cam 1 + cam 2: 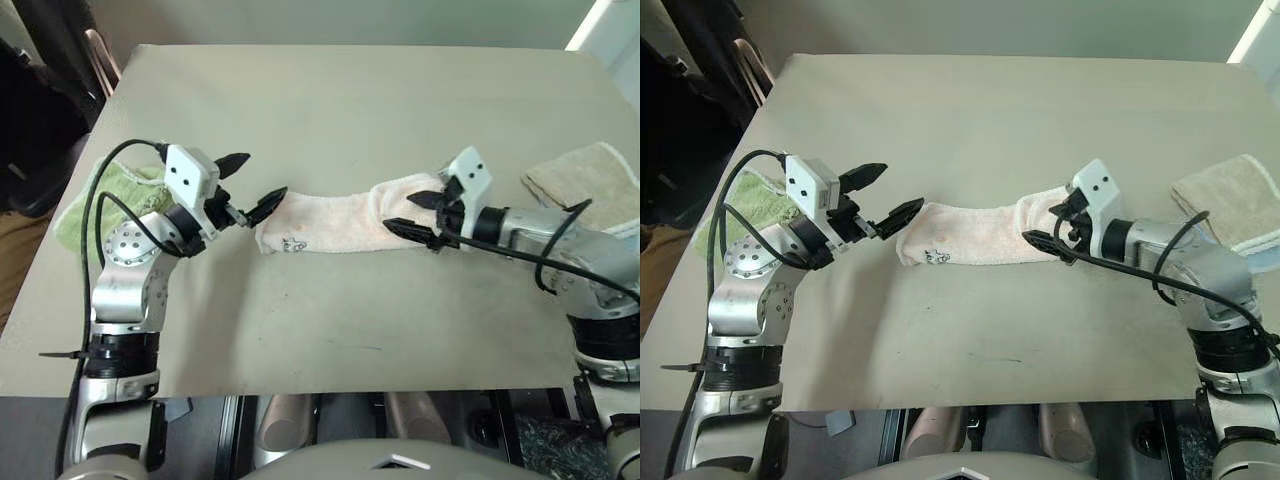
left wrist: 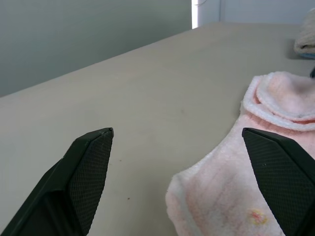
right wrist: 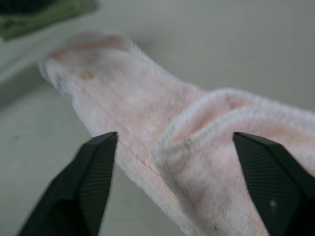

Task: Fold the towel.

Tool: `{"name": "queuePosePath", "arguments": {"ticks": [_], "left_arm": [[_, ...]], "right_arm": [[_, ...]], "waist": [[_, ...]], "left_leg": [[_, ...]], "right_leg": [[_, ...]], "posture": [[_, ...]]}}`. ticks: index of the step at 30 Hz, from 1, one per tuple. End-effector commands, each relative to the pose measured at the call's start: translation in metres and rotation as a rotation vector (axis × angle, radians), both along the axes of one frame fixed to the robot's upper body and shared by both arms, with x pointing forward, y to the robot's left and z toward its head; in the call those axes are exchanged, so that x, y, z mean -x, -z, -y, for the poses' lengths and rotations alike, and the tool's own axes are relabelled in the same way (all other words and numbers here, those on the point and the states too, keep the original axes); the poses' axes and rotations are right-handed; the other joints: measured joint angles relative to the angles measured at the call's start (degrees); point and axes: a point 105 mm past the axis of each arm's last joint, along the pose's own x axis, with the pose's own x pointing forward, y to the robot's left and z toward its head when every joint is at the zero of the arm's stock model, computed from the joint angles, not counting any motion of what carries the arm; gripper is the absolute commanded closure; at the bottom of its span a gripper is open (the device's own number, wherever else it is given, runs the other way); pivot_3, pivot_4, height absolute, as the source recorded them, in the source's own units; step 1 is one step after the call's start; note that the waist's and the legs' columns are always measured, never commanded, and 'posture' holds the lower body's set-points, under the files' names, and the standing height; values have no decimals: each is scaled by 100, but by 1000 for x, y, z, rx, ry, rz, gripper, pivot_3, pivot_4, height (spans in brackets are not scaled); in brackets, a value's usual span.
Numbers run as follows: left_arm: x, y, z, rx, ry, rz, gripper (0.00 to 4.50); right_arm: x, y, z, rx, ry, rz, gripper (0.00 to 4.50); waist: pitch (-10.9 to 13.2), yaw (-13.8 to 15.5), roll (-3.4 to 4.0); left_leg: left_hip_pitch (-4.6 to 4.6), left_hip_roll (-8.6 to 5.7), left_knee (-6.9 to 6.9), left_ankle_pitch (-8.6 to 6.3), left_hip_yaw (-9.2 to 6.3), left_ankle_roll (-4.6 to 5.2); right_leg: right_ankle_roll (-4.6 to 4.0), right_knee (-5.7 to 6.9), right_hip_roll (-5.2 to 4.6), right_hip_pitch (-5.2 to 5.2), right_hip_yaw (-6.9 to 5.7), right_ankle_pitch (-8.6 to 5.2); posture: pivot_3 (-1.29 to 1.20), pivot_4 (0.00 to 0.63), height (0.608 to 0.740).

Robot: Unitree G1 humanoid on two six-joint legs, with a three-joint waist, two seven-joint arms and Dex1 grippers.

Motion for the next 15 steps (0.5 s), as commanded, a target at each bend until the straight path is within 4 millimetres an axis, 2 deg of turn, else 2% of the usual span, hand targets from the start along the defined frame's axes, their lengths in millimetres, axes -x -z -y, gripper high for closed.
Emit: {"name": "queuePosePath", "arguments": {"ticks": [1, 3, 5, 11, 14, 15], "left_arm": [[7, -12, -4, 64, -18, 19, 0], [9, -8, -2, 113, -23, -28, 0], [13, -4, 1, 131, -16, -62, 0], [31, 7, 4, 294, -12, -209, 0], [44, 13, -1, 376, -38, -289, 0], [50, 15, -2, 393, -41, -311, 0]], "right_arm": [[-12, -16, 20, -41, 104, 73, 514], [-31, -2, 34, -10, 203, 65, 514], [-41, 8, 39, -8, 240, 50, 1125], [-58, 38, 26, -8, 209, 30, 3167], [-60, 66, 24, 26, 199, -34, 4279], [-58, 76, 24, 53, 185, -49, 4479]], "waist": [[0, -2, -1], [-2, -8, -3], [-2, -17, -3], [-1, -41, -2], [-1, -45, -2], [-1, -44, -2]], "left_leg": [[6, 0, 0, 1, 0, 0], [21, 0, -1, 5, -2, 1], [52, 1, -5, 8, -3, 2], [57, 2, -19, 17, -3, -1], [56, 3, -24, 17, -3, -6], [56, 3, -25, 16, -3, -8]], "right_leg": [[-1, -1, 0, 5, 0, 2], [-4, -1, 0, 19, 1, 6], [-7, -5, 0, 46, 2, 10], [-8, -1, 3, 42, 3, 16], [-10, -5, 4, 40, 3, 15], [-11, -5, 4, 40, 3, 12]], "posture": [[0, 150, 735], [0, 150, 735], [0, 150, 735], [0, 150, 735], [0, 150, 735], [0, 150, 735]]}}
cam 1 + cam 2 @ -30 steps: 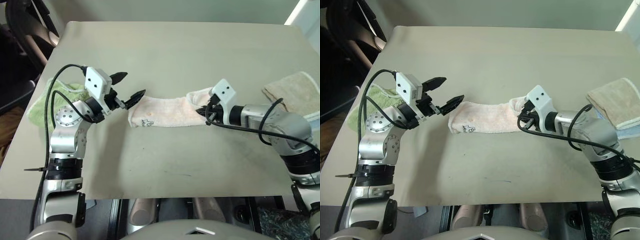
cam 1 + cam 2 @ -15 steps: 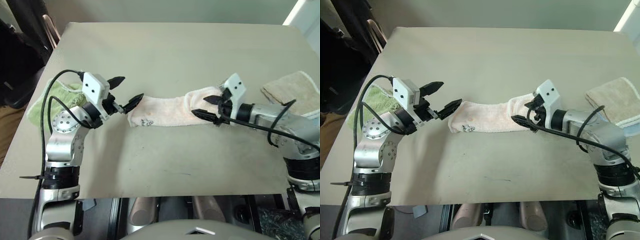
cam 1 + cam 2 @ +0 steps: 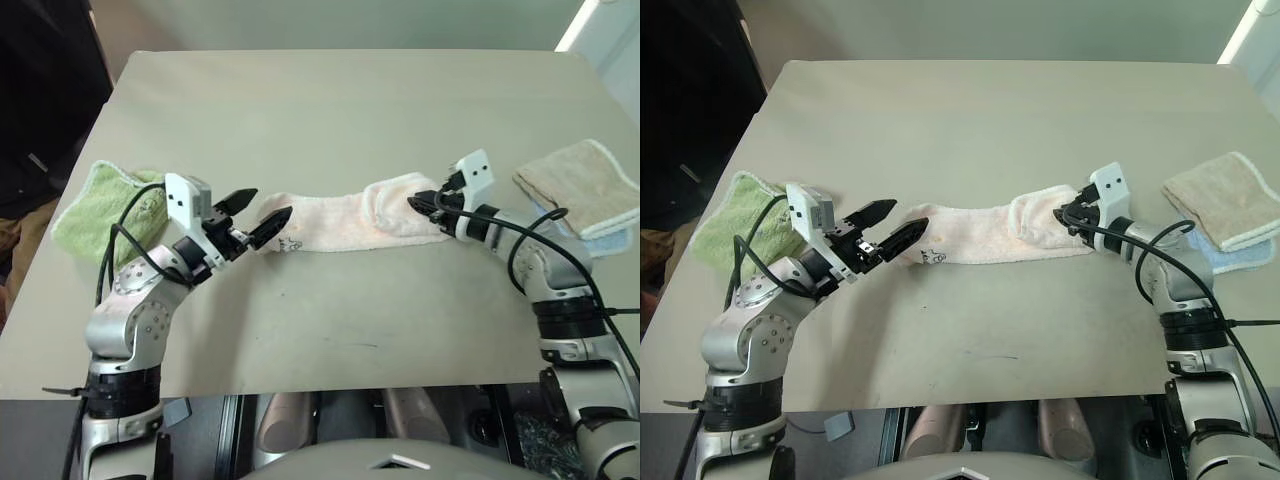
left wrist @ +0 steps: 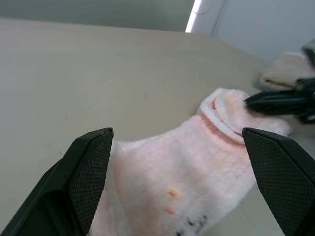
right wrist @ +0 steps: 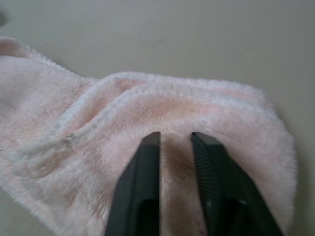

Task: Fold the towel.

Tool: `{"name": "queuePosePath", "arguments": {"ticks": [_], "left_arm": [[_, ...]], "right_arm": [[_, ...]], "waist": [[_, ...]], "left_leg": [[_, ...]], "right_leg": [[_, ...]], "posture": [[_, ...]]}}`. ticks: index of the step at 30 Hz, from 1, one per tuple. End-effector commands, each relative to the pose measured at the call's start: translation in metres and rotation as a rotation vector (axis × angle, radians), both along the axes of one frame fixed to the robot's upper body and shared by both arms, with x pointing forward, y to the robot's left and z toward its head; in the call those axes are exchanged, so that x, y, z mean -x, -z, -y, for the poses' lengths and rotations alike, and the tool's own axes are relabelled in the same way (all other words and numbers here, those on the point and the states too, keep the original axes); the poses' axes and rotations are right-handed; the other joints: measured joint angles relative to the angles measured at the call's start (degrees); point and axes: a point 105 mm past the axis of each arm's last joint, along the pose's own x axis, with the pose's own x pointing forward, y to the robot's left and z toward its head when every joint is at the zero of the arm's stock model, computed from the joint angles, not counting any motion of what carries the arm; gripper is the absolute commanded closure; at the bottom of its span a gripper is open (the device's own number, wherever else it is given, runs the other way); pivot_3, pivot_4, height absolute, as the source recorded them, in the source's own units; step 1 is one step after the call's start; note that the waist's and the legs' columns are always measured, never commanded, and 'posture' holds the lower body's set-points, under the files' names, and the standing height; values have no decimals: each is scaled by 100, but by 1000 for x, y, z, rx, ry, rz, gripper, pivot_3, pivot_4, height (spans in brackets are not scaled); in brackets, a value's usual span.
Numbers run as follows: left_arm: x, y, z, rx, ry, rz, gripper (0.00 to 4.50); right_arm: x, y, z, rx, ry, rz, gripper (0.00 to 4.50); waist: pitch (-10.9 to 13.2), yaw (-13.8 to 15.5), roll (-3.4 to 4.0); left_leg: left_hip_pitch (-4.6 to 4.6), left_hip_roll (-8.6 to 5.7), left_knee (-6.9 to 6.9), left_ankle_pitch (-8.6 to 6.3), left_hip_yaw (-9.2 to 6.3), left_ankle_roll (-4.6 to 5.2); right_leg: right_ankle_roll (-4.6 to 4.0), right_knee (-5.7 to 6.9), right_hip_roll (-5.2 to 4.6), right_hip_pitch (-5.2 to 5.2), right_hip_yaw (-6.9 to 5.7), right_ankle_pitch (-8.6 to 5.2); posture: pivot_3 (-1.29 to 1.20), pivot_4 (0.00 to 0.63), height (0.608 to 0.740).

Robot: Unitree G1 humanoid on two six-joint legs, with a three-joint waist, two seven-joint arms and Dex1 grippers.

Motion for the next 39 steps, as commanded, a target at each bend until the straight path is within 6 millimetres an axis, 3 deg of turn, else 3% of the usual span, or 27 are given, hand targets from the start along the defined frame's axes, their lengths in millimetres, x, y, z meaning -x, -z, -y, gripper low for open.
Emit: {"name": "queuePosePath", "arguments": {"ticks": [1, 3, 5, 11, 16, 22, 26, 31, 39], "left_arm": [[19, -8, -5, 71, -12, -30, 0], [27, -3, -12, 106, -43, -78, 0], [36, 3, -18, 134, -83, -122, 0], [55, 31, -32, 257, -231, -306, 0], [57, 48, -27, 347, -290, -421, 0], [44, 50, 9, 476, -215, -531, 0], [29, 58, 17, 493, -231, -602, 0], [4, 59, 12, 597, -313, -644, 0], [-21, 66, 10, 595, -372, -675, 0]], "right_arm": [[4, 21, -3, 71, -53, -20, 4479], [6, 31, -3, 101, -61, -23, 4479], [5, 26, -3, 94, -59, 5, 4479], [6, -28, -7, 46, -126, 209, 4479], [12, -64, -13, 15, -196, 319, 4479], [14, -97, -16, -16, -210, 409, 4479], [14, -100, -16, -27, -195, 420, 4479], [16, -100, -11, -27, -167, 423, 4479], [27, -91, -8, -32, -150, 391, 4479]], "waist": [[0, 0, 0], [0, -2, 0], [-2, -7, -3], [1, -13, 2], [1, -3, 0], [1, 13, 1], [2, 14, 0], [5, 46, 4], [5, 53, 4]], "left_leg": [[0, 0, -1, -2, 0, -2], [0, 0, -3, -4, 0, -6], [6, 1, -3, -5, -1, -8], [17, 0, -4, 3, -3, -22], [18, -1, -5, 9, -5, -32], [26, -4, -4, 12, -5, -37], [41, -3, -9, 15, -5, -41], [78, -6, -16, 22, -5, -40], [113, -8, -20, 23, -8, -42]], "right_leg": [[-1, -1, 0, 0, -1, -3], [-4, -1, 0, 0, -2, -8], [-7, -2, 1, 6, -3, -9], [-9, -1, 1, 17, -1, -10], [30, 0, 3, 19, 0, -35], [8, -1, 5, 30, 0, -21], [1, 0, 8, 42, -1, -17], [34, -2, 8, 79, -1, -38], [39, -1, 8, 117, 2, -42]], "posture": [[0, 150, 735], [0, 150, 735], [0, 150, 735], [0, 150, 735], [0, 150, 735], [0, 150, 735], [0, 150, 735], [0, 150, 735], [0, 150, 735]]}}
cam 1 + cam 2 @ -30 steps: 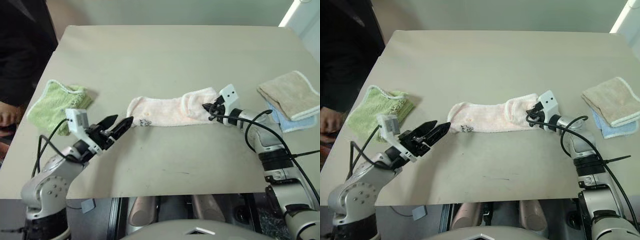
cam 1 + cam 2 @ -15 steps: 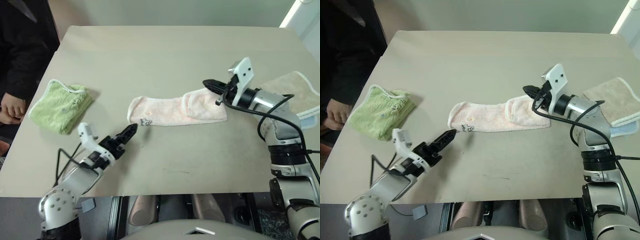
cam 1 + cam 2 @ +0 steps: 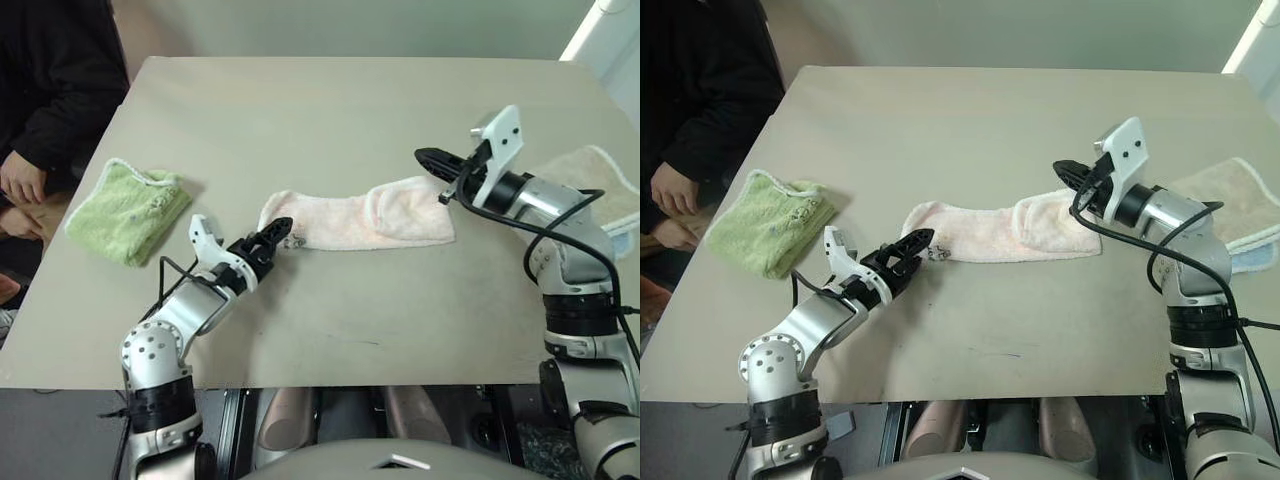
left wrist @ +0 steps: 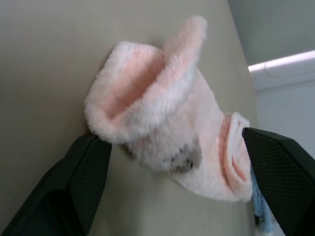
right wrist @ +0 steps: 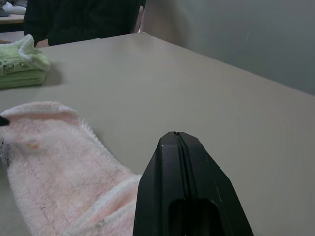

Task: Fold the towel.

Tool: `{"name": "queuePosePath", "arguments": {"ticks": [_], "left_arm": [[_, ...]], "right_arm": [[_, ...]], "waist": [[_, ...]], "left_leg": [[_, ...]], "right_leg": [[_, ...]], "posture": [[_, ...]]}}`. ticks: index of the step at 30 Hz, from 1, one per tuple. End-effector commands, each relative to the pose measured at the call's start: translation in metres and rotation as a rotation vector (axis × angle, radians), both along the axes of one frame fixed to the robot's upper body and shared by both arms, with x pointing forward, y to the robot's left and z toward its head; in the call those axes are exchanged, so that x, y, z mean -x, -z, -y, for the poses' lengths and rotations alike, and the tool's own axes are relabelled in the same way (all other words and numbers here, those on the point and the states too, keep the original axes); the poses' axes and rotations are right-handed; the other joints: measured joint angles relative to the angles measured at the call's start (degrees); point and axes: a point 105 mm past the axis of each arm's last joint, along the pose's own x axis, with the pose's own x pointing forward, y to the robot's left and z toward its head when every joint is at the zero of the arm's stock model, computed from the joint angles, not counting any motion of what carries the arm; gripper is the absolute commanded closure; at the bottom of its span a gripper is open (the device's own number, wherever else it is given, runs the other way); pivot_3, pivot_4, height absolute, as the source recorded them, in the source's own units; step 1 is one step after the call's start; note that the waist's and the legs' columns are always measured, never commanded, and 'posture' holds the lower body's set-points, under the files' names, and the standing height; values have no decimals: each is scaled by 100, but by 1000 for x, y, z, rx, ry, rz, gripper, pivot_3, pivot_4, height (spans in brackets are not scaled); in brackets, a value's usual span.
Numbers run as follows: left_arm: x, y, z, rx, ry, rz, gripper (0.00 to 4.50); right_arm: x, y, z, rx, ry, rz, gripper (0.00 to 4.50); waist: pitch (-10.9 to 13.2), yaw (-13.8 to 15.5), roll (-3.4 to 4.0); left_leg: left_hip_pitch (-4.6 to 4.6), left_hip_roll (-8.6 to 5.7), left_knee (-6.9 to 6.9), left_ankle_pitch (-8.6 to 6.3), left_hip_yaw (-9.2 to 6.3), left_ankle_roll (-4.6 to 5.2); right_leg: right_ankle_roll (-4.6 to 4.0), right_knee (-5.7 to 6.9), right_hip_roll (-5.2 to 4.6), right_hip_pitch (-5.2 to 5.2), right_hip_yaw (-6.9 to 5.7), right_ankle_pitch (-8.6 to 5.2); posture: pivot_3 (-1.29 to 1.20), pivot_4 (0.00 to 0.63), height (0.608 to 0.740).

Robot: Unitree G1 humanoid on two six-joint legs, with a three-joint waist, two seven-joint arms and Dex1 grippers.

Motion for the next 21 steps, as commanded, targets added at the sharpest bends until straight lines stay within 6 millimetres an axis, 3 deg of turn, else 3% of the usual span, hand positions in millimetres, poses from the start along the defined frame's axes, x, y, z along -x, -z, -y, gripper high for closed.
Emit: {"name": "queuePosePath", "arguments": {"ticks": [1, 4, 7, 17, 18, 21], "left_arm": [[-11, 11, -5, -30, -46, -41, 0], [-16, 7, -3, -27, -42, -25, 0], [-17, 5, -4, -23, -50, -7, 564], [-19, -7, -21, -13, -110, 65, 4283], [-20, -12, -27, -8, -131, 88, 4468], [-24, -33, -49, -30, -180, 185, 4468]], "right_arm": [[11, -11, 0, -16, -11, 35, 4479], [21, -3, 3, -5, -28, -1, 4479], [28, 4, 9, 12, -19, -28, 4500], [36, 10, 28, 22, 41, -65, 4500], [37, 11, 29, 23, 45, -67, 4500], [38, 13, 34, 29, 63, -74, 4500]], "waist": [[0, 1, 1], [0, 7, 1], [2, 7, 0], [17, -7, -22], [18, -6, -25], [25, -6, -36]], "left_leg": [[0, 0, 0, 1, 0, -2], [0, -3, -2, 3, -2, -7], [-1, -7, -3, -3, -4, -18], [-6, -8, -39, -9, -1, -10], [-7, -8, -46, -6, -1, -15], [-9, -7, -69, 22, 0, -68]], "right_leg": [[0, 0, 0, 1, 0, 0], [3, -3, 1, 8, 0, -2], [6, -8, 0, 12, 2, -5], [20, -16, 3, -9, 5, -36], [21, -15, 3, -14, 6, -40], [22, -13, 6, -25, 6, -59]], "posture": [[0, 150, 735], [0, 150, 735], [0, 150, 735], [0, 150, 735], [0, 150, 735], [0, 150, 735]]}}
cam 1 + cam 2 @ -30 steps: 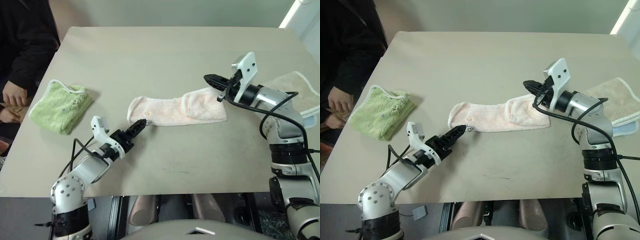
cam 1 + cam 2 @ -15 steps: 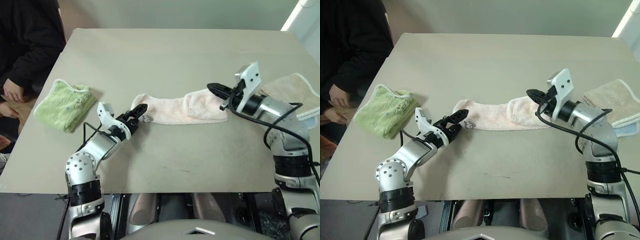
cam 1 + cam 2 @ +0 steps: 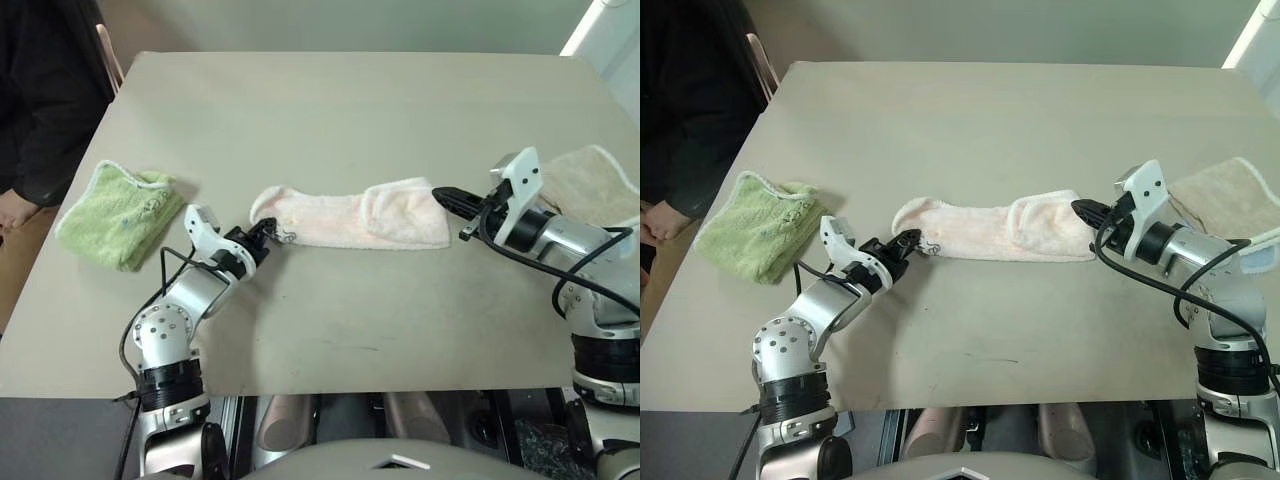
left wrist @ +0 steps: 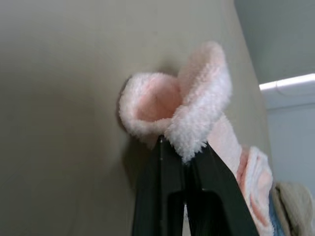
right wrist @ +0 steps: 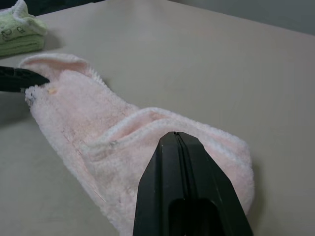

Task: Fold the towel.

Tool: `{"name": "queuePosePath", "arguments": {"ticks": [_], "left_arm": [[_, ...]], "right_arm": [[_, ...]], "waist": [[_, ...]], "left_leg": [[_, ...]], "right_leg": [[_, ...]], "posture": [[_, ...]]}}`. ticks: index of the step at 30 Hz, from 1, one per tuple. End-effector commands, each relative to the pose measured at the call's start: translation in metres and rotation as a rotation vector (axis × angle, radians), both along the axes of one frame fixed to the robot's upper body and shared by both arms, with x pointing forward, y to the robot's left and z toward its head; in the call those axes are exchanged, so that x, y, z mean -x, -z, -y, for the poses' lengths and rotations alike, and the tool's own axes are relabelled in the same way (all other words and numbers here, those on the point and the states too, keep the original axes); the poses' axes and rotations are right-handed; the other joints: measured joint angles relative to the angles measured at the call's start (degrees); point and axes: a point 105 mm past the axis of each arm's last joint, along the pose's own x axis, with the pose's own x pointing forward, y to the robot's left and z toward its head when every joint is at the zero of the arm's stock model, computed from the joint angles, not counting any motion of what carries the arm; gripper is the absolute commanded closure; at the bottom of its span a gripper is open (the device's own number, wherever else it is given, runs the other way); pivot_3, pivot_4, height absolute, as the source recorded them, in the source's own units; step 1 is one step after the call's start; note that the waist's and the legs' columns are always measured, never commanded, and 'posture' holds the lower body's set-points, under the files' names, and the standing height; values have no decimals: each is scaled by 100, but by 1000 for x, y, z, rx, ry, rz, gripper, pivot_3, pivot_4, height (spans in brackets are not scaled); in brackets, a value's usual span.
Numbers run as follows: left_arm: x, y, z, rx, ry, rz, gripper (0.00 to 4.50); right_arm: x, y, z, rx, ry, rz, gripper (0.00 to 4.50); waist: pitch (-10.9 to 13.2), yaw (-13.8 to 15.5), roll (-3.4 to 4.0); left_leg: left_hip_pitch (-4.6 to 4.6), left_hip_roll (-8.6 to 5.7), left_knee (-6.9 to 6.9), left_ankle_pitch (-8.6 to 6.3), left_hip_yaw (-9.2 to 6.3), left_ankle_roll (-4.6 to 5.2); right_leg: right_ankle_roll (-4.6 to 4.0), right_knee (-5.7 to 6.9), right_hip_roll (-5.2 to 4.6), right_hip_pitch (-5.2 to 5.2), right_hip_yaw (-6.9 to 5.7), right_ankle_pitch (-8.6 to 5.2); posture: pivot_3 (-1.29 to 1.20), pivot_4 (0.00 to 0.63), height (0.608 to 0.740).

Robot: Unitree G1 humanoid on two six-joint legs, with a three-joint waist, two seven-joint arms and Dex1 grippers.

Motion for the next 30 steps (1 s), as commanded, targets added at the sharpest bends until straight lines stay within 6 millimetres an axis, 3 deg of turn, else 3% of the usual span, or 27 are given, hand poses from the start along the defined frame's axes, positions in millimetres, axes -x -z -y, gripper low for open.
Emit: {"name": "queuePosePath", "arguments": {"ticks": [1, 4, 6, 8, 10, 12, 17, 20, 23, 25, 28, 30], "left_arm": [[-6, -42, -42, -61, -104, 182, 4468], [-8, -72, -56, -135, -101, 304, 4468], [-9, -90, -52, -191, -57, 379, 4468], [-8, -104, -36, -260, 31, 449, 4468], [-6, -111, 4, -367, 210, 528, 4468], [3, -107, 50, -493, 421, 602, 4468], [11, -82, 117, -688, 710, 690, 4468], [9, -59, 143, -803, 828, 685, 4468], [3, -39, 147, -926, 875, 642, 4468], [-1, -34, 146, -956, 881, 637, 3962], [4, -50, 151, -811, 872, 681, 3074], [7, -55, 150, -756, 871, 695, 2320]], "right_arm": [[4, -12, 10, 9, 31, 47, 4500], [6, -11, 15, 14, 46, 39, 4500], [6, -9, 19, 18, 60, 31, 4500], [5, -5, 25, 31, 83, 20, 4500], [3, -1, 31, 42, 117, 10, 4500], [2, 0, 33, 43, 132, 7, 4500], [2, 0, 31, 40, 138, 12, 4500], [4, 0, 30, 38, 144, 18, 4500], [5, -2, 30, 37, 153, 25, 4500], [7, -3, 30, 35, 159, 30, 4500], [10, -3, 29, 34, 167, 31, 4500], [11, -3, 27, 34, 166, 32, 4500]], "waist": [[6, 0, -10], [10, 4, -17], [10, 12, -17], [10, 31, -17], [10, 61, -17], [10, 111, -17], [10, 100, -17], [10, 92, -17], [10, 64, -16], [10, 50, -16], [10, 57, -16], [10, 58, -16]], "left_leg": [[-3, 2, -3, 0, 0, -2], [-21, 14, -5, -5, -7, -15], [-24, 13, -3, -6, -6, -15], [-24, 10, 1, -10, -6, -11], [-29, 8, 7, -17, -8, -3], [-40, 1, 19, -22, -14, 6], [-45, -8, 44, -54, -6, 22], [-47, -5, 49, -55, -4, 23], [-46, -2, 49, -56, -4, 24], [-46, 1, 48, -55, -3, 23], [-51, 2, 46, -56, -3, 24], [-55, 2, 49, -59, -2, 30]], "right_leg": [[-2, 3, 2, -4, 0, -6], [-8, 7, 19, -25, 0, -11], [-8, 5, 20, -26, 2, -16], [-7, 3, 17, -23, 5, -17], [-13, 1, 14, -23, 5, -14], [-47, 2, 6, -25, 4, 7], [-41, 3, -13, -28, 3, 8], [-37, 4, -13, -30, 2, 5], [-34, 4, -13, -30, 2, 4], [-21, 6, -11, -34, 0, 7], [33, 7, -11, -37, 0, -10], [25, 8, -13, -35, 1, -4]], "posture": [[0, 150, 735], [0, 150, 735], [0, 150, 735], [0, 150, 735], [0, 150, 735], [0, 150, 735], [0, 150, 735], [0, 150, 735], [0, 150, 735], [0, 150, 735], [0, 150, 735], [0, 150, 735]]}}
